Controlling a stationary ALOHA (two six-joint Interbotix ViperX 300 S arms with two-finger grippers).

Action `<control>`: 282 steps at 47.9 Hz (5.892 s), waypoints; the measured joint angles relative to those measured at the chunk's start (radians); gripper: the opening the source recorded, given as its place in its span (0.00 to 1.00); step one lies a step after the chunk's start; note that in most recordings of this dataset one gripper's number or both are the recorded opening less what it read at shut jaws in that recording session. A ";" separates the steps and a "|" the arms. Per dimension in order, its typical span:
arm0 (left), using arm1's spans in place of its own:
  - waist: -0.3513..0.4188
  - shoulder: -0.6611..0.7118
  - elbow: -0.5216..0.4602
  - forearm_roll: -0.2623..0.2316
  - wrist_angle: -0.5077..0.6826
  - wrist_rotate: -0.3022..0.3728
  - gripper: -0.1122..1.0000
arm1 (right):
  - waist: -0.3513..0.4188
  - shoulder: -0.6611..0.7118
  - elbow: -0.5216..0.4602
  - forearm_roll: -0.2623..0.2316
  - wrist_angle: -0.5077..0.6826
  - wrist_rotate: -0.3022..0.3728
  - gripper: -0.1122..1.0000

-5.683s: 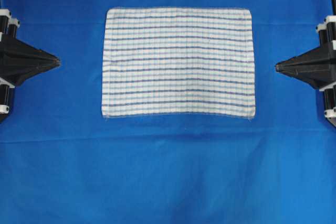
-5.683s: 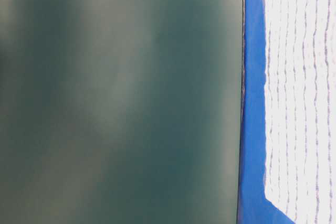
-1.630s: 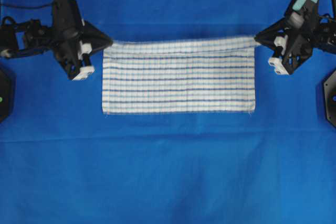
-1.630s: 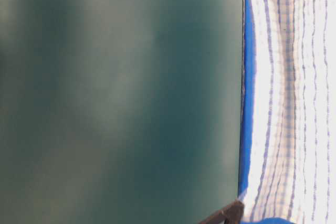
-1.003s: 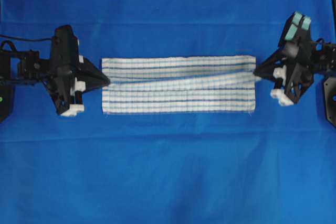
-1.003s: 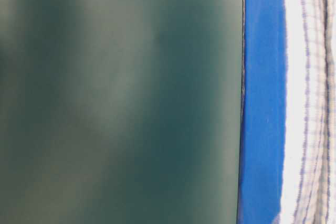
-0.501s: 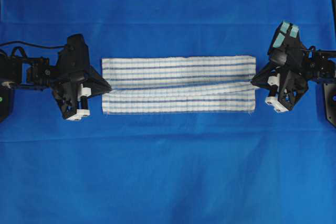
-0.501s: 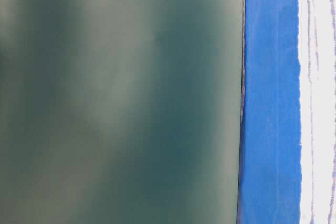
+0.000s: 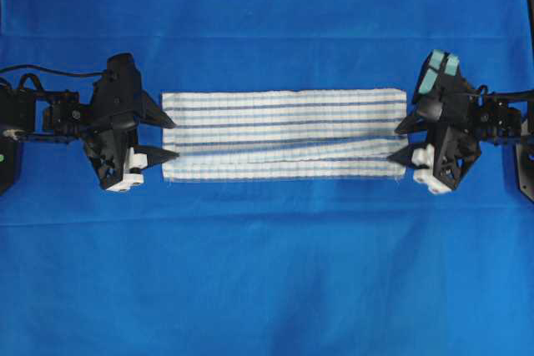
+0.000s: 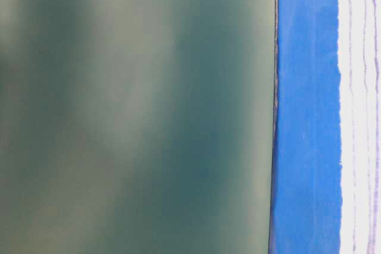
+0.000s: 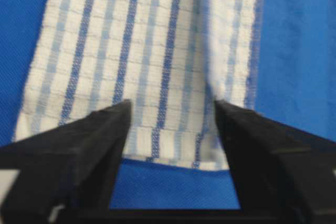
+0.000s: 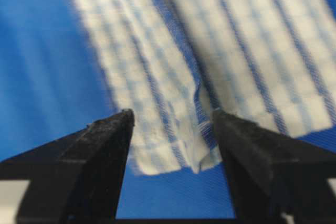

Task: Fold the blue towel.
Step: 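Release the folded edge and open both grippers, then grasp the left and right ends of the folded strip with both grippers, then lift the strip and rotate it vertical, right gripper far, left gripper near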

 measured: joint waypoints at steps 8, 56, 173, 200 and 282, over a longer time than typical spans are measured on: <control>0.021 -0.046 -0.005 0.000 0.021 0.020 0.66 | -0.015 -0.023 -0.008 -0.012 0.032 -0.006 0.61; 0.235 0.135 -0.067 0.000 -0.018 0.130 0.66 | -0.308 0.103 -0.011 -0.164 -0.043 -0.009 0.61; 0.002 -0.192 -0.250 0.000 0.365 0.126 0.12 | -0.368 -0.210 -0.141 -0.245 0.147 -0.014 0.17; -0.147 0.057 -0.437 0.000 0.216 0.126 0.12 | -0.537 0.196 -0.491 -0.396 0.041 -0.023 0.17; -0.189 0.552 -0.810 -0.017 0.094 0.009 0.12 | -0.514 0.405 -0.594 -0.437 0.058 -0.008 0.17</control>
